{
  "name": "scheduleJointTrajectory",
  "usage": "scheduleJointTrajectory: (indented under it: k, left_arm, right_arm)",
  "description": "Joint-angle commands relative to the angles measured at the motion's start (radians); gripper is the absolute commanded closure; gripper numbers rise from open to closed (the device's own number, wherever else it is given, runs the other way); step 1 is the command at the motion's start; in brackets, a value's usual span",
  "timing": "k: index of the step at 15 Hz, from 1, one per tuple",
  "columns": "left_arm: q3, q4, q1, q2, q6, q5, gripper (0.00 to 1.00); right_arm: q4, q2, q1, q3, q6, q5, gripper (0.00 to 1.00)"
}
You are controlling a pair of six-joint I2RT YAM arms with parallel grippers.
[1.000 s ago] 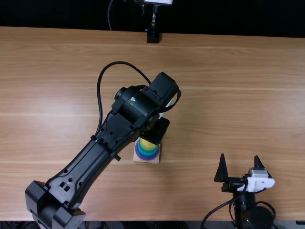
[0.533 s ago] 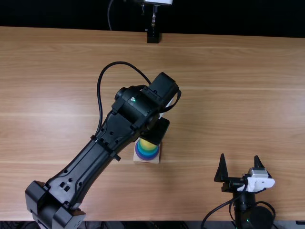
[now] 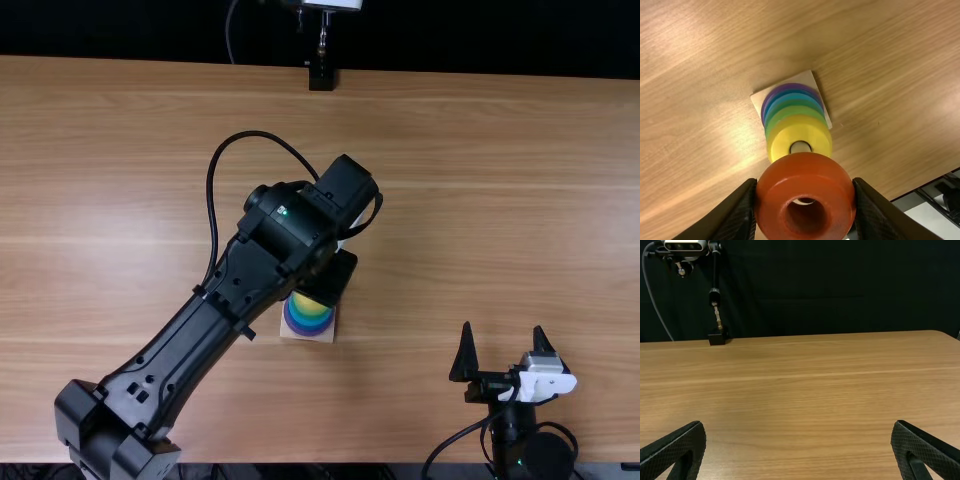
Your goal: Build the Hanoi tower: stack the rings onto the peg from bottom to top in this color order: purple, dark blue, light blue, dark green, light green, yellow, orange.
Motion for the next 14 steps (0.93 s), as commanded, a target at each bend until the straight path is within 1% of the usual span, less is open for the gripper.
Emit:
scheduleJointTrajectory:
  k: [1, 2, 6, 7, 8, 9, 10, 12, 14]
  left_arm:
    - [-0.001, -0.003, -0.015, 0.007, -0.037, 0.006, 1.00]
    - [-0.005, -0.003, -0.016, 0.007, -0.042, 0.009, 1.00]
    - [-0.048, 0.004, -0.016, 0.005, -0.040, 0.015, 1.00]
    - [-0.057, 0.004, -0.015, 0.005, -0.039, 0.015, 0.83]
    - [-0.070, 0.010, -0.015, 0.005, -0.037, 0.015, 0.49]
    - [-0.084, 0.008, -0.013, 0.005, -0.039, 0.013, 0.06]
    - [-0.097, -0.001, -0.004, 0.005, -0.039, 0.019, 0.00]
    - [-0.128, 0.013, 0.002, 0.003, -0.039, 0.041, 0.00]
    - [-0.117, 0.017, 0.010, -0.006, -0.037, 0.039, 0.00]
  right_arm:
    - [0.005, -0.013, -0.002, -0.015, 0.001, 0.005, 0.00]
    - [0.005, -0.013, -0.002, -0.015, 0.001, 0.005, 0.00]
    - [0.005, -0.013, -0.002, -0.015, 0.001, 0.005, 0.00]
    - [0.005, -0.013, -0.002, -0.015, 0.001, 0.005, 0.00]
    - [0.005, -0.013, -0.002, -0.015, 0.001, 0.005, 0.00]
    - [0.005, -0.013, -0.002, -0.015, 0.001, 0.005, 0.00]
    - [0.005, -0.013, -0.002, -0.015, 0.001, 0.005, 0.00]
    - [0.005, -0.013, -0.002, -0.015, 0.001, 0.005, 0.00]
    - [0.005, -0.013, -0.002, -0.015, 0.001, 0.005, 0.00]
